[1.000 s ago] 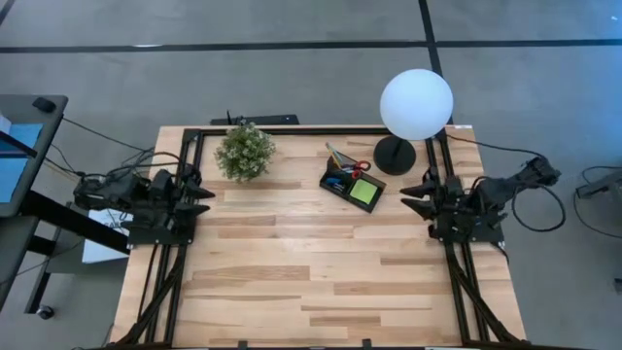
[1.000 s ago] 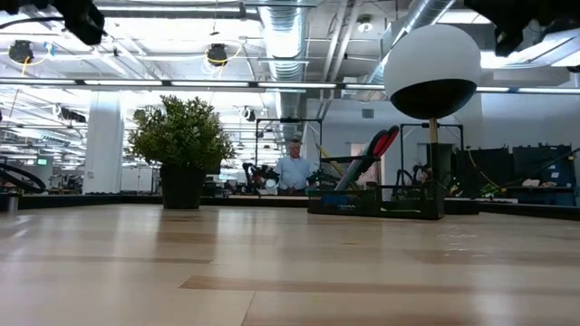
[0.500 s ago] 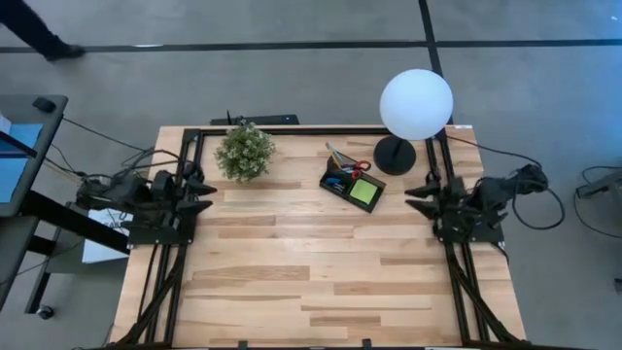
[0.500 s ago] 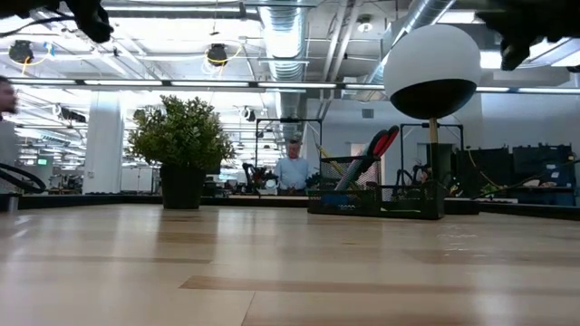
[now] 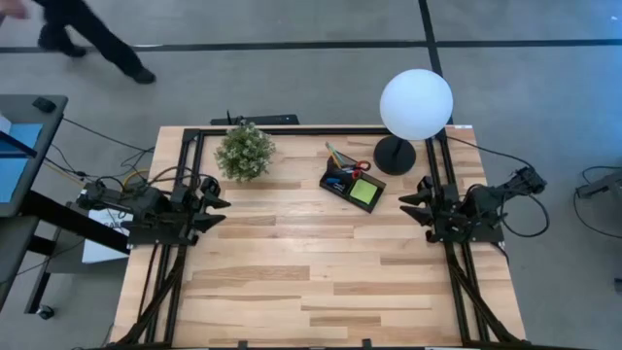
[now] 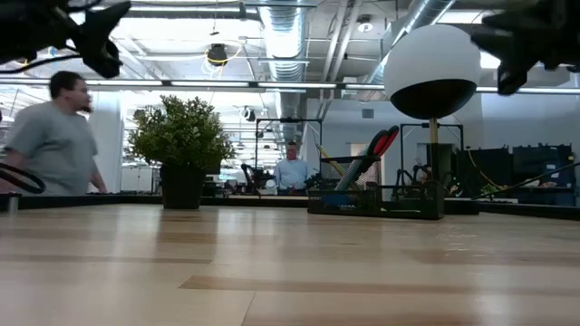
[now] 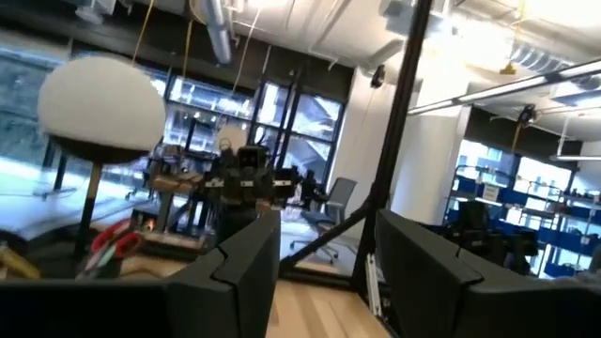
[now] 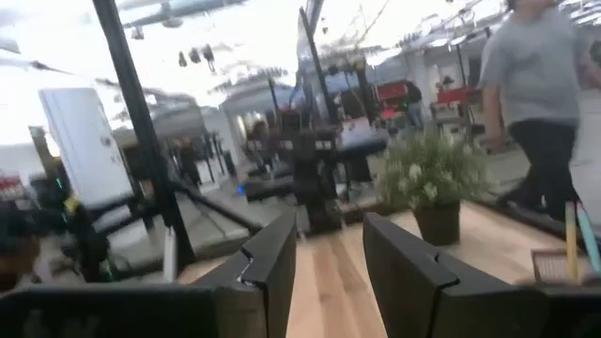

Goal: Pick and place office supplies into organizer
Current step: Return to Home Position

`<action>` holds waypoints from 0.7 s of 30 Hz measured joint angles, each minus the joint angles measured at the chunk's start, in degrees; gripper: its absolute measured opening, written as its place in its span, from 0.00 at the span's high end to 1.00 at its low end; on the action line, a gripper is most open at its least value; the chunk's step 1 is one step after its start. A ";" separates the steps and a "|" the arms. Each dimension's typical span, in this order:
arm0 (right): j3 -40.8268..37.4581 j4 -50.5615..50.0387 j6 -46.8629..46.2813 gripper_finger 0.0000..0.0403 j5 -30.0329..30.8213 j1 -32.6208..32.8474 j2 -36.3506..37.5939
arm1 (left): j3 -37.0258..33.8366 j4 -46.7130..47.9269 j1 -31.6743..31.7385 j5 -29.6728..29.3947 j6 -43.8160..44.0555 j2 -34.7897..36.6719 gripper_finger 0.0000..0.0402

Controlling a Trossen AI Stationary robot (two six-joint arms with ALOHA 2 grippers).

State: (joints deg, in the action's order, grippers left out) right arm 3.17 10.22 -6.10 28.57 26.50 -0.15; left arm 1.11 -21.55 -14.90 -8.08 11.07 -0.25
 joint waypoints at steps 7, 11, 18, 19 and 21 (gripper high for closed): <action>-2.81 -5.55 -10.81 0.70 7.45 0.00 -1.05 | -0.38 4.45 0.00 -1.84 9.65 0.00 0.58; -2.81 -5.08 -13.38 0.70 9.24 0.00 -1.97 | -0.38 9.13 0.00 -2.19 13.31 -0.02 0.58; -2.81 -5.47 -13.45 0.70 9.04 0.00 -2.02 | -0.27 18.61 0.00 -1.43 4.92 -0.13 0.58; -2.81 -5.47 -13.45 0.70 9.04 0.00 -2.05 | -0.27 18.47 0.00 -1.17 3.59 -0.35 0.58; -2.81 -5.47 -13.43 0.70 9.04 0.00 -2.04 | -0.27 18.64 -0.02 -1.16 1.94 -0.71 0.58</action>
State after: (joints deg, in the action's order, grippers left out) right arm 0.36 4.75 -19.53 37.61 26.50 -2.19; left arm 0.84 -2.90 -14.92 -9.23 13.02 -0.96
